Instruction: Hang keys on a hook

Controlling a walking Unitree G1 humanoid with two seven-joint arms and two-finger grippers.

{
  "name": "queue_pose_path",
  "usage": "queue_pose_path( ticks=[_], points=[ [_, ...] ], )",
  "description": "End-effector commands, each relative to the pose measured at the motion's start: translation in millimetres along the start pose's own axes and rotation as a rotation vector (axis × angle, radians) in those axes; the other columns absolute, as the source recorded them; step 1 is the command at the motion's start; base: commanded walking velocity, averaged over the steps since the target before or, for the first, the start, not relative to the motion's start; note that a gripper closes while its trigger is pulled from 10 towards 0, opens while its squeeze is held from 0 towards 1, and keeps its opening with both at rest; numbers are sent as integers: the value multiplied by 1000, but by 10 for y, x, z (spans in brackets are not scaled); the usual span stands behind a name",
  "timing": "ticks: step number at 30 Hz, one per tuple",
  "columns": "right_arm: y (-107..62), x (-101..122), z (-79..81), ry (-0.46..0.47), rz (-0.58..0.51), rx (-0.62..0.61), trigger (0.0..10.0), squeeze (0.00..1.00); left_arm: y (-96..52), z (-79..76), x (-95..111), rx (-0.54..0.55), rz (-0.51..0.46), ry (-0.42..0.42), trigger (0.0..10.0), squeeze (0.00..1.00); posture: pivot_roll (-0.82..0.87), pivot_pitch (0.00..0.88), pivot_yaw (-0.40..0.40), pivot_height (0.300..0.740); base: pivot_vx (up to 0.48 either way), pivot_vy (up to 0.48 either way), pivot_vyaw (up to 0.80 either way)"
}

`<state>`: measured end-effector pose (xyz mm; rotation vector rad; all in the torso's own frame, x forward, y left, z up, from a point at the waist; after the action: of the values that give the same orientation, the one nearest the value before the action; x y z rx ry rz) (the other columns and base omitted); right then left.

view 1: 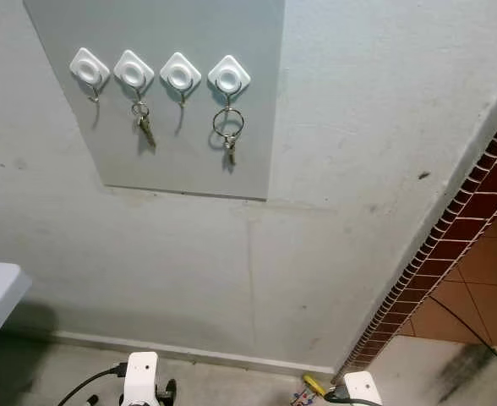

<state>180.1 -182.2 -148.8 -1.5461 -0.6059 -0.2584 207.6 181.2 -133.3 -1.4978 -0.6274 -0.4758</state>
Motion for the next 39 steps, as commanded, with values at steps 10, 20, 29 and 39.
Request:
queue_pose_path(
  ticks=[10,20,29,39],
  points=[
    [8,11,38,-32,7,15,10000,0,-28,31,-106,13,27,20,10000,0,-110,0,12,740,0,0,800],
    [-3,-38,7,-35,22,16,10000,0,-16,70,-64,27,22,23,10000,0,-105,0,4,740,0,0,800],
    [4,-7,19,-33,18,22,10000,0,-19,16,-97,21,32,30,10000,0,-94,0,-5,740,0,0,800],
    [7,-3,31,-31,21,30,10000,0,-36,28,-165,25,51,37,10000,0,-84,0,-10,740,0,0,800]
  ],
)
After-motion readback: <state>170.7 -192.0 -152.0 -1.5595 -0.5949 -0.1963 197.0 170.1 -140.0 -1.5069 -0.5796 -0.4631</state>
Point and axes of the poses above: a point about 5 cm out from each wrist's last joint towards the gripper, its own y axis pointing out of the wrist towards the gripper, its own x axis along the axis of the wrist's last joint, z = x × y, the point moved 6 cm from there along y, pointing out of the wrist towards the gripper, and after that the axes turned 3 degrees about -y, right-handed, at the moved point
